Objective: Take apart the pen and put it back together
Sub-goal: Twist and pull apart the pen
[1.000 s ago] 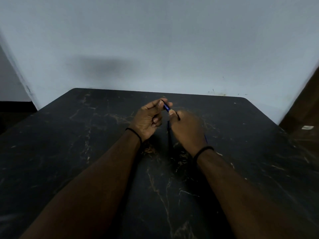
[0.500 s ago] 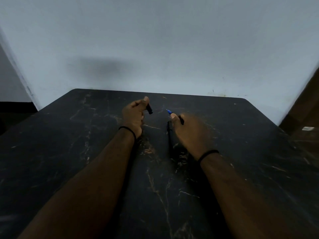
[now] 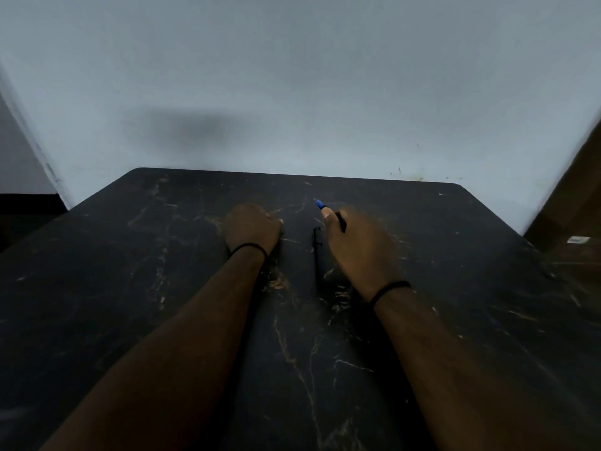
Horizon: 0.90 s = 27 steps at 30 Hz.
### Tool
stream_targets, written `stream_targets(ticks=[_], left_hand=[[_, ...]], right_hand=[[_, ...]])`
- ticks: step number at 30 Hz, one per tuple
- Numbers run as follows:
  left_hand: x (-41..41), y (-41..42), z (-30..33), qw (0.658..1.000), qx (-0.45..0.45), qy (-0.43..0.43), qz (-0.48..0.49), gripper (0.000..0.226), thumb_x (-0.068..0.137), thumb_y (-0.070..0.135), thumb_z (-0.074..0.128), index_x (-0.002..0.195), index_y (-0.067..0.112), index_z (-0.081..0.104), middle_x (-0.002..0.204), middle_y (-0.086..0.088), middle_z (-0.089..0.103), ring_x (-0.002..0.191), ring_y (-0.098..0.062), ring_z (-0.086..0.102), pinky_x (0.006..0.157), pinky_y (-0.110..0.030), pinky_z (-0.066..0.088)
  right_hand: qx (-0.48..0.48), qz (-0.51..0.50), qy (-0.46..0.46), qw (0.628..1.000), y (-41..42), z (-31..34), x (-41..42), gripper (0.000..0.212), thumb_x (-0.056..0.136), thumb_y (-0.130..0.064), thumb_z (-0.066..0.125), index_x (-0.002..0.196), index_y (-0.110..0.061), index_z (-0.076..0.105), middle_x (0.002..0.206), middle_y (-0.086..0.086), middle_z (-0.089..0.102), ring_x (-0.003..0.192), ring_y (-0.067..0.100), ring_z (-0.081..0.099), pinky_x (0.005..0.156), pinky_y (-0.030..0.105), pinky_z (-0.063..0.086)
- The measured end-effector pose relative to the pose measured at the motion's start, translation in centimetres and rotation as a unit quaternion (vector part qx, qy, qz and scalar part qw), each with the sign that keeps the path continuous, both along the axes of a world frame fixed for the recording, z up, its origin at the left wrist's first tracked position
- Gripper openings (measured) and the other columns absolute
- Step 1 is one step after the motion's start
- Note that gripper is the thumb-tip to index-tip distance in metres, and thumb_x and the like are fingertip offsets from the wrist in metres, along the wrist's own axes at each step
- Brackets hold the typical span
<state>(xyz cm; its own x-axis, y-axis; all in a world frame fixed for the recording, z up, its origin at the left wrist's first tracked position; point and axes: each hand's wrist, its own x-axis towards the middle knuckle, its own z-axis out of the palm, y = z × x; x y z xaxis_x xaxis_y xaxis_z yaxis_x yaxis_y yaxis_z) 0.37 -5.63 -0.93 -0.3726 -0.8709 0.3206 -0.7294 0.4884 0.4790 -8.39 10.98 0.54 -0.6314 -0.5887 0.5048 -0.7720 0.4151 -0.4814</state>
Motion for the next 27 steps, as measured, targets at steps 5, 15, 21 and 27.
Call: stream_targets(ticks=[5,15,21,27], left_hand=[[-0.1,0.7,0.7,0.985,-0.031,0.171,-0.021,0.031,0.09,0.045,0.057,0.091,0.021,0.077,0.09,-0.007,0.071,0.086,-0.025,0.065,0.08,-0.037,0.055],[-1.1,3.7,2.0,0.741,0.357,0.434,-0.369,0.023,0.097,0.03,0.054,0.098,0.019,0.075,0.111,-0.005,0.074,0.082,-0.011,0.06,0.063,-0.03,0.029],[-0.9,3.4,2.2,0.634,0.443,0.455,-0.441,0.027,0.1,0.012,0.044,0.118,0.004,0.062,0.117,-0.009,0.07,0.069,-0.009,0.062,0.061,-0.023,0.049],[-0.8,3.5,2.5,0.593,0.471,0.443,-0.479,0.03,0.099,0.013,0.041,0.122,0.003,0.058,0.124,-0.011,0.067,0.055,-0.006,0.047,0.066,-0.021,0.051]], right_hand=[[-0.12,0.064,-0.08,0.988,-0.3,0.4,0.6,0.015,0.103,-0.029,0.045,0.114,-0.022,0.053,0.088,-0.008,0.059,0.075,0.009,0.057,0.058,0.024,0.038],[-0.14,0.113,-0.254,0.95,-0.2,0.4,0.6,0.032,0.105,-0.031,0.041,0.097,-0.021,0.07,0.064,-0.006,0.064,0.051,-0.004,0.053,0.06,0.026,0.041],[-0.128,0.225,-0.476,0.841,0.2,1.4,0.7,0.036,0.107,-0.033,0.039,0.106,-0.012,0.068,0.066,-0.004,0.053,0.037,0.0,0.035,0.037,0.016,0.026],[-0.139,0.276,-0.581,0.753,0.6,1.8,0.5,0.03,0.105,-0.032,0.042,0.098,-0.011,0.063,0.057,-0.008,0.043,0.042,0.003,0.024,0.038,0.013,0.015]])
